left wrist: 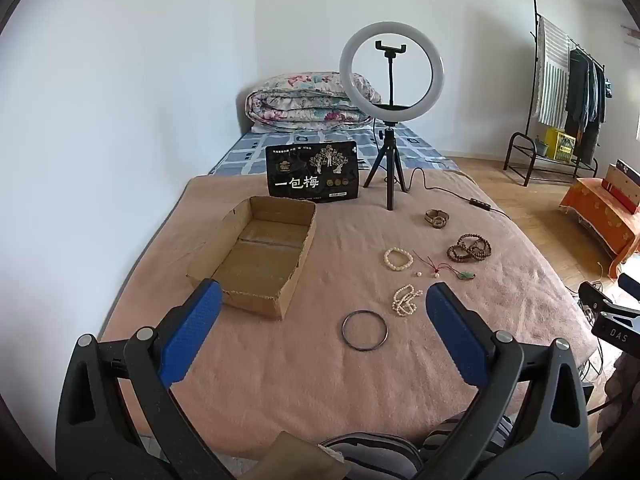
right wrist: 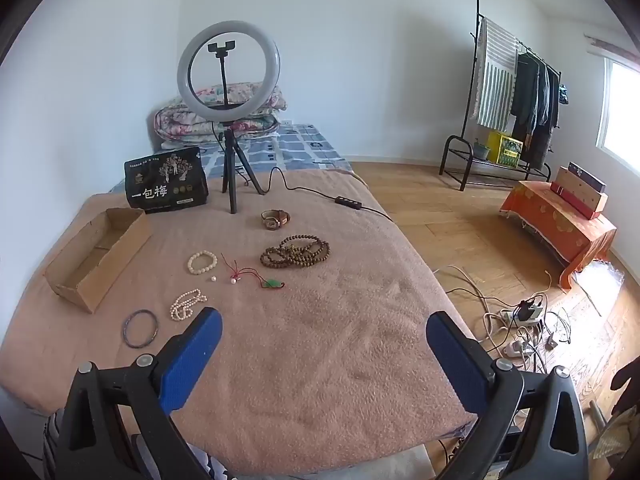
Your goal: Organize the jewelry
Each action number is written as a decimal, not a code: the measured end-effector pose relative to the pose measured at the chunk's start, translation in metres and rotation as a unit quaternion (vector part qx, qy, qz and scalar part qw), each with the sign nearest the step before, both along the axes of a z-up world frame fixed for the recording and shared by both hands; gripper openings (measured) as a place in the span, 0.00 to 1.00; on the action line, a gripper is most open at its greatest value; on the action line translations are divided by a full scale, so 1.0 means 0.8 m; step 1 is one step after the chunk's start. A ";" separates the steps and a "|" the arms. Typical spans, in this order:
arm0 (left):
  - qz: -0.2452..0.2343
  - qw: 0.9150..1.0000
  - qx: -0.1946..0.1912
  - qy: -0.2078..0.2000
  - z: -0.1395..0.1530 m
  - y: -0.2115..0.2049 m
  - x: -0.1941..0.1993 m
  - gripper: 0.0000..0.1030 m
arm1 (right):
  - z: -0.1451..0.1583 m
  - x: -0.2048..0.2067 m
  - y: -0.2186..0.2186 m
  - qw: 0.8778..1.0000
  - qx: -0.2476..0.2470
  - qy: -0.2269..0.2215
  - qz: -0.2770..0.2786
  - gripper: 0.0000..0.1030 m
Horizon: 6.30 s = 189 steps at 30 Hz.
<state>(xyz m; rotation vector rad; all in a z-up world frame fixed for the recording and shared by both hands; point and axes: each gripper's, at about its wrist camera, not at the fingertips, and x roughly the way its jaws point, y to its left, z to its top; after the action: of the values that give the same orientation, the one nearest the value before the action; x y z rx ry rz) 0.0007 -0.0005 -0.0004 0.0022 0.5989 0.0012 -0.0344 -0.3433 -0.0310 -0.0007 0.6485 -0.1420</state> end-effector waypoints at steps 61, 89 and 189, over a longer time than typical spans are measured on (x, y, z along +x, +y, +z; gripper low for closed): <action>0.002 1.000 -0.015 -0.018 0.021 0.001 -0.006 1.00 | 0.003 -0.002 0.011 1.000 -0.002 -0.004 0.007 1.00; 0.000 1.000 -0.016 -0.014 0.018 0.003 -0.007 1.00 | -0.002 0.006 0.012 1.000 0.000 0.001 0.009 1.00; -0.155 0.968 0.046 0.194 -0.279 -0.063 0.194 0.91 | -0.211 0.298 0.020 0.959 0.020 0.173 0.225 0.12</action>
<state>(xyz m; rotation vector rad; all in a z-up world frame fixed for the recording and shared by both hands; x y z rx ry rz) 0.1560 -0.0513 -0.2237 0.1898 0.9848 -0.2806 0.2038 -0.3274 -0.1996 -0.1364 0.9836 0.3193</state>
